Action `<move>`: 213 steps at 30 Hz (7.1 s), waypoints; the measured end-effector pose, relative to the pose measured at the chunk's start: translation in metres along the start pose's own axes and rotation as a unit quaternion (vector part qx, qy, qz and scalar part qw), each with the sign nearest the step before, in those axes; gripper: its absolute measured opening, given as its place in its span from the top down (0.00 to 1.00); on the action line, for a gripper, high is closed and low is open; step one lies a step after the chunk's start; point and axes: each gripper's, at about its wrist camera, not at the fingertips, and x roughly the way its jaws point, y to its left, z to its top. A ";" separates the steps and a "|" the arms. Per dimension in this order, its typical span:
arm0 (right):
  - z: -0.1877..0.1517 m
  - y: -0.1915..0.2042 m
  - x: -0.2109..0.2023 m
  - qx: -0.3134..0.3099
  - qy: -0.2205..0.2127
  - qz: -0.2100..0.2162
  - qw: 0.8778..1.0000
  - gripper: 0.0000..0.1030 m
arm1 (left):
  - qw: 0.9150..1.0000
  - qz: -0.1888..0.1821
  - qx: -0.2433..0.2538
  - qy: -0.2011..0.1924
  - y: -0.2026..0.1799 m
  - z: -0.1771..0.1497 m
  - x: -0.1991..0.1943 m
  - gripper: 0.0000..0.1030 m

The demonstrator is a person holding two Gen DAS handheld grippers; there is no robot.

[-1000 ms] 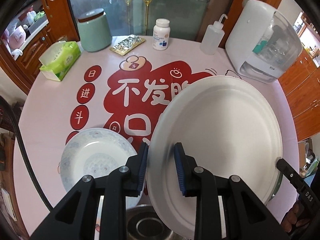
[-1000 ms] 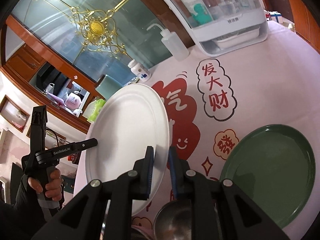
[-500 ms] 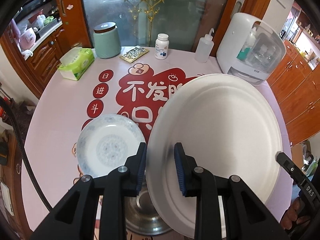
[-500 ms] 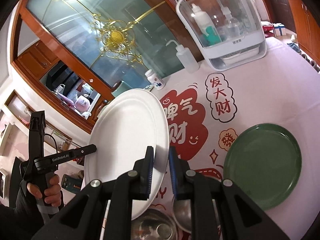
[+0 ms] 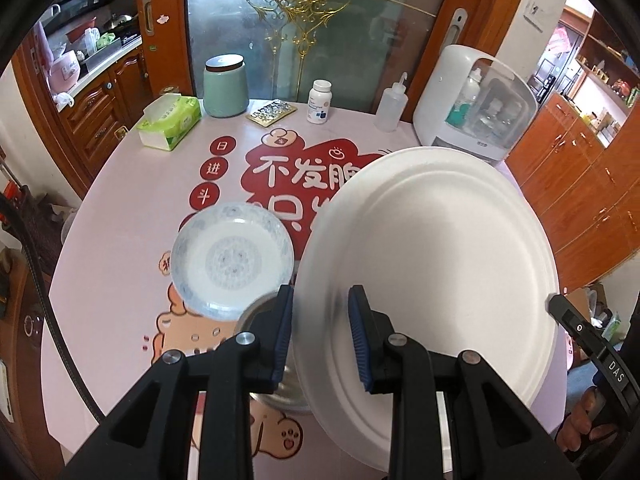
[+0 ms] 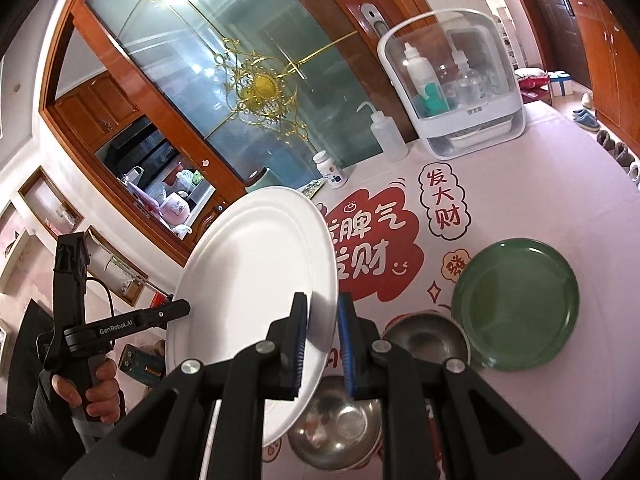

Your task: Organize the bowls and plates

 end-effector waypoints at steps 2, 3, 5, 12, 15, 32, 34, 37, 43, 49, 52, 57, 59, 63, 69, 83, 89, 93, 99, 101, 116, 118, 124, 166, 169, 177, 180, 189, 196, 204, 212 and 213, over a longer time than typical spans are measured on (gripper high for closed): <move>-0.007 0.005 -0.007 0.001 -0.003 -0.003 1.000 0.85 | 1.000 -0.004 0.000 0.000 0.002 -0.007 -0.006 0.76; -0.011 0.007 -0.010 0.001 -0.004 -0.004 1.000 0.85 | 1.000 -0.006 0.001 0.000 0.003 -0.011 -0.009 0.76; -0.019 0.012 -0.017 0.005 -0.007 -0.006 1.000 0.85 | 1.000 -0.009 0.002 0.001 0.007 -0.020 -0.016 0.76; -0.057 0.030 -0.035 0.018 -0.007 -0.016 1.000 0.85 | 1.000 -0.021 0.013 0.004 0.024 -0.051 -0.037 0.76; -0.073 0.038 -0.041 0.024 -0.004 -0.023 0.999 0.85 | 0.999 -0.027 0.017 0.008 0.032 -0.065 -0.043 0.76; -0.162 0.052 -0.054 0.056 0.054 -0.070 0.995 0.85 | 0.997 -0.034 0.041 0.058 0.064 -0.149 -0.039 0.76; -0.173 0.050 -0.053 0.061 0.066 -0.076 0.993 0.85 | 0.996 -0.033 0.042 0.070 0.067 -0.158 -0.034 0.76; -0.189 0.045 -0.052 0.072 0.082 -0.082 0.991 0.85 | 0.995 -0.032 0.047 0.087 0.070 -0.171 -0.024 0.76; -0.211 0.035 -0.048 0.092 0.112 -0.095 0.985 0.85 | 0.992 -0.030 0.055 0.112 0.070 -0.188 -0.008 0.76; -0.228 0.022 -0.045 0.111 0.129 -0.108 0.980 0.85 | 0.988 -0.027 0.067 0.137 0.063 -0.202 0.008 0.76; -0.236 0.016 -0.043 0.118 0.136 -0.113 0.977 0.85 | 0.986 -0.024 0.077 0.147 0.061 -0.209 0.017 0.76; -0.246 0.003 -0.035 0.129 0.146 -0.121 0.973 0.85 | 0.983 -0.020 0.092 0.156 0.056 -0.215 0.032 0.76; -0.247 -0.002 -0.031 0.131 0.150 -0.125 0.972 0.85 | 0.983 -0.015 0.099 0.156 0.054 -0.217 0.037 0.76; -0.250 -0.010 -0.025 0.140 0.154 -0.127 0.970 0.85 | 0.981 -0.002 0.118 0.157 0.047 -0.221 0.048 0.76; -0.249 -0.019 -0.018 0.141 0.160 -0.134 0.968 0.85 | 0.979 0.006 0.123 0.164 0.041 -0.223 0.062 0.76; -0.232 -0.034 0.000 0.139 0.172 -0.140 0.965 0.85 | 0.977 0.015 0.120 0.174 0.034 -0.210 0.086 0.76; -0.227 -0.035 0.003 0.129 0.173 -0.149 0.965 0.85 | 0.977 0.017 0.122 0.174 0.031 -0.205 0.095 0.76; -0.226 -0.035 0.006 0.121 0.171 -0.157 0.965 0.85 | 0.977 0.017 0.121 0.175 0.029 -0.206 0.095 0.76; -0.225 -0.033 0.009 0.106 0.172 -0.170 0.964 0.84 | 0.976 0.020 0.120 0.179 0.025 -0.208 0.102 0.76; -0.226 -0.034 0.010 0.106 0.175 -0.174 0.963 0.83 | 0.976 0.020 0.120 0.181 0.024 -0.207 0.105 0.76; -0.232 -0.026 0.004 0.111 0.169 -0.193 0.960 0.70 | 0.980 0.001 0.100 0.172 0.036 -0.218 0.092 0.56; -0.233 -0.024 0.000 0.111 0.163 -0.197 0.961 0.70 | 0.982 -0.007 0.099 0.161 0.039 -0.219 0.083 0.54; -0.231 -0.016 -0.012 0.110 0.143 -0.199 0.963 0.70 | 0.987 -0.017 0.102 0.125 0.043 -0.221 0.052 0.49; -0.201 0.085 -0.011 -0.088 0.151 -0.070 0.982 0.61 | 0.993 0.084 -0.082 -0.015 0.121 -0.235 -0.088 0.29; -0.193 0.097 0.001 -0.081 0.143 -0.072 0.984 0.60 | 0.994 0.075 -0.079 -0.014 0.138 -0.224 -0.088 0.29; -0.171 0.134 0.035 -0.054 0.120 -0.080 0.988 0.58 | 0.997 0.056 -0.056 0.009 0.188 -0.191 -0.070 0.28; -0.164 0.148 0.047 -0.042 0.110 -0.081 0.990 0.55 | 0.998 0.045 -0.045 0.011 0.203 -0.178 -0.065 0.28; -0.143 0.178 0.076 0.004 0.094 -0.105 0.990 0.51 | 0.999 0.017 0.004 0.028 0.248 -0.135 -0.049 0.24; -0.127 0.191 0.084 0.036 0.083 -0.113 0.990 0.48 | 0.999 -0.005 0.039 0.031 0.263 -0.107 -0.042 0.24; -0.104 0.192 0.111 0.055 0.112 -0.126 0.984 0.47 | 0.998 -0.013 0.048 0.027 0.268 -0.068 -0.028 0.24; -0.073 0.179 0.145 0.073 0.132 -0.115 0.982 0.47 | 0.999 -0.005 0.041 0.031 0.264 -0.027 -0.002 0.24; -0.069 0.177 0.148 0.075 0.134 -0.112 0.982 0.47 | 0.999 -0.003 0.038 0.034 0.263 -0.021 0.002 0.24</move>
